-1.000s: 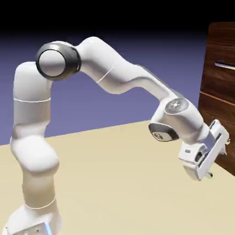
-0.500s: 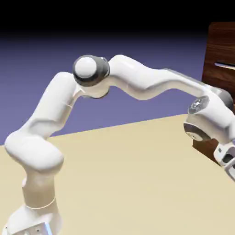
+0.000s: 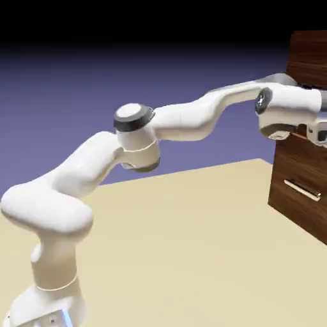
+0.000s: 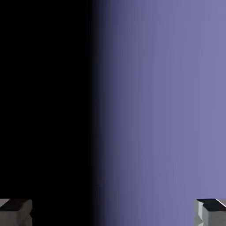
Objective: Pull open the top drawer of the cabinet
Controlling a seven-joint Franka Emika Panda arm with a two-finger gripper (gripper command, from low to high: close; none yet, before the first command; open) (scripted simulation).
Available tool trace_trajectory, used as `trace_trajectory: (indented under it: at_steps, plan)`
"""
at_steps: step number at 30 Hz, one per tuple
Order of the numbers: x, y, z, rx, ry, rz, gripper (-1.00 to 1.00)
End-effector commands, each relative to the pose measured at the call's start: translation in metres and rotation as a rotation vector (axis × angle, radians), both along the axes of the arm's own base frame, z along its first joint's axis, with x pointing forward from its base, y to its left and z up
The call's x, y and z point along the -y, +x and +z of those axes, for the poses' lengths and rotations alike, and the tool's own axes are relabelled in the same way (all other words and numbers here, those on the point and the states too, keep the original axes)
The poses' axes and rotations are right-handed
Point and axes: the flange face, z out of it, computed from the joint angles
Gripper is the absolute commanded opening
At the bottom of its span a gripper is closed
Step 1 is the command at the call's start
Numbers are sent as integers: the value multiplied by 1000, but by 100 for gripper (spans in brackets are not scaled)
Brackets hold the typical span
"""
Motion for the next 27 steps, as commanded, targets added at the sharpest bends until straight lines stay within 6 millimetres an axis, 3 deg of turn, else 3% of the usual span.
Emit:
trace_trajectory:
  at_steps: [1,5,6,15,24,25,27]
  plan:
    - [-29,8,0,18,-5,48,0]
    - [-156,33,-15,57,-20,260,0]
    - [-168,35,-18,57,-20,280,0]
    - [-171,62,0,75,-19,277,0]
    - [-168,85,-18,57,-20,279,0]
    - [-168,85,-18,57,-20,279,-100]
    - [-168,83,-17,58,-20,279,-100]
